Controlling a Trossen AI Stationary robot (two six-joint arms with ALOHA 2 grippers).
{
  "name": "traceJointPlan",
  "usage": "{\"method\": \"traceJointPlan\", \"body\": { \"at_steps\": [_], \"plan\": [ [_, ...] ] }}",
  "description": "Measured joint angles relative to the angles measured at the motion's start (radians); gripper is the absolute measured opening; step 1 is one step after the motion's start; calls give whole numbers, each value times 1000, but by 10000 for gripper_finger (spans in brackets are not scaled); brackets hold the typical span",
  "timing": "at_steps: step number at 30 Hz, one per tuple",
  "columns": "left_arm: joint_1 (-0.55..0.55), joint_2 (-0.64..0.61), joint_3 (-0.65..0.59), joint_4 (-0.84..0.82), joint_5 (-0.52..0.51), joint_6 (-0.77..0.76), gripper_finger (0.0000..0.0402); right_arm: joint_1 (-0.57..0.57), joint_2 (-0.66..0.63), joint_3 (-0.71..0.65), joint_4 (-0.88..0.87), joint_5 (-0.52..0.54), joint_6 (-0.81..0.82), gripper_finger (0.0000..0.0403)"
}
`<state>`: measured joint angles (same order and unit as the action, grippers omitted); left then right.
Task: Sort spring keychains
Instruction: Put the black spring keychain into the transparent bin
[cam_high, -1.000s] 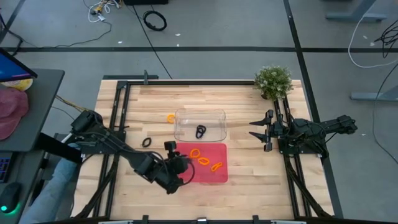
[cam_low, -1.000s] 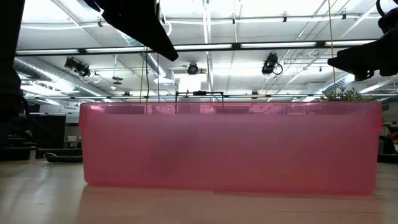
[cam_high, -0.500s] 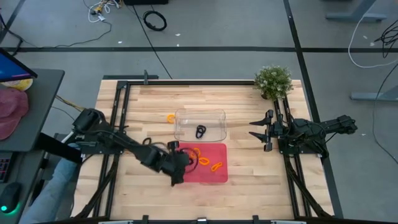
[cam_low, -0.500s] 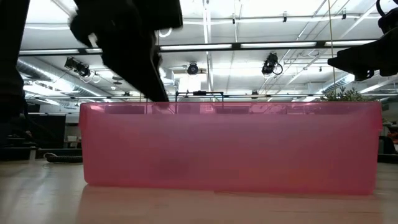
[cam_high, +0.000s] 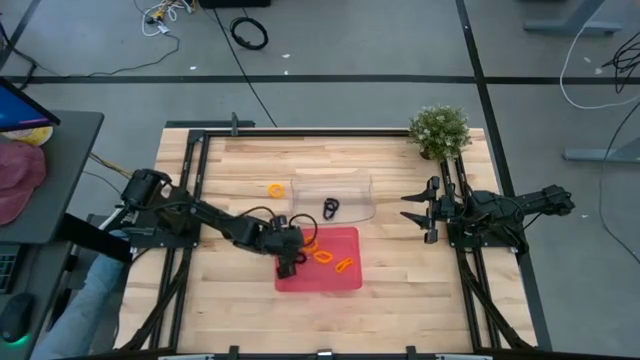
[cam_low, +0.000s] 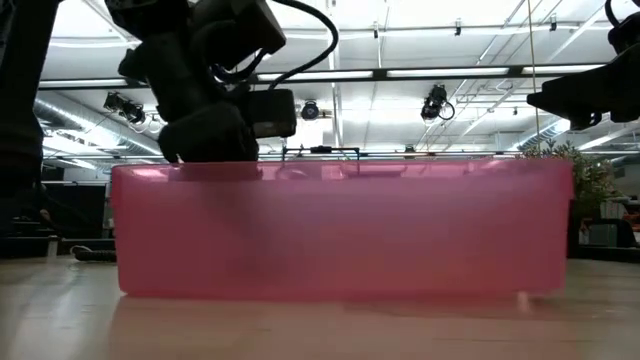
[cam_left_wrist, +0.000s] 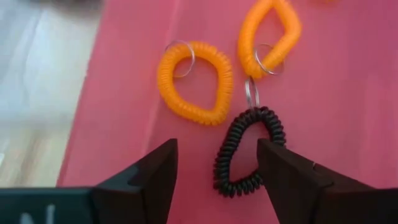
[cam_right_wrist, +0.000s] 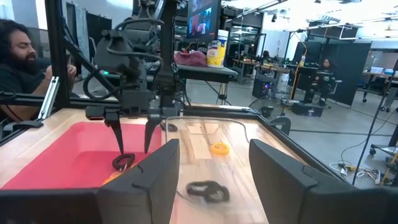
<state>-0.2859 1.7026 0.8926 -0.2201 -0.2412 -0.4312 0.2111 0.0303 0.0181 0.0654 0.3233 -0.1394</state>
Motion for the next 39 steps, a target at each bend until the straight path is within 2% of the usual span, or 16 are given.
{"method": "traceJointPlan", "body": {
  "at_steps": [12, 20, 23, 26, 28, 30, 35, 39],
  "plan": [
    [-36, 4, -1, -25, 37, -4, 209, 0, 0, 0, 0, 0, 0, 198],
    [-10, 95, 9, -33, 70, -21, 202, 0, 0, 0, -1, 0, 0, 198],
    [20, 104, 19, -54, 85, -29, 160, 0, 0, 0, -1, 0, 0, 198],
    [28, 100, 81, -193, 81, -47, 53, 0, 1, 0, -1, 0, 0, 198],
    [14, 102, 134, -287, 42, -57, 25, 0, 1, 0, 0, 0, 0, 198],
    [-15, 105, 177, -362, -12, -53, 24, 0, 1, 0, -2, 0, 0, 198],
    [-92, 101, 288, -430, -160, -29, 24, 0, 1, 0, 0, 0, 0, 198],
    [-137, 100, 344, -437, -335, 1, 24, 0, 1, 0, 0, 0, 0, 198]
  ]
}}
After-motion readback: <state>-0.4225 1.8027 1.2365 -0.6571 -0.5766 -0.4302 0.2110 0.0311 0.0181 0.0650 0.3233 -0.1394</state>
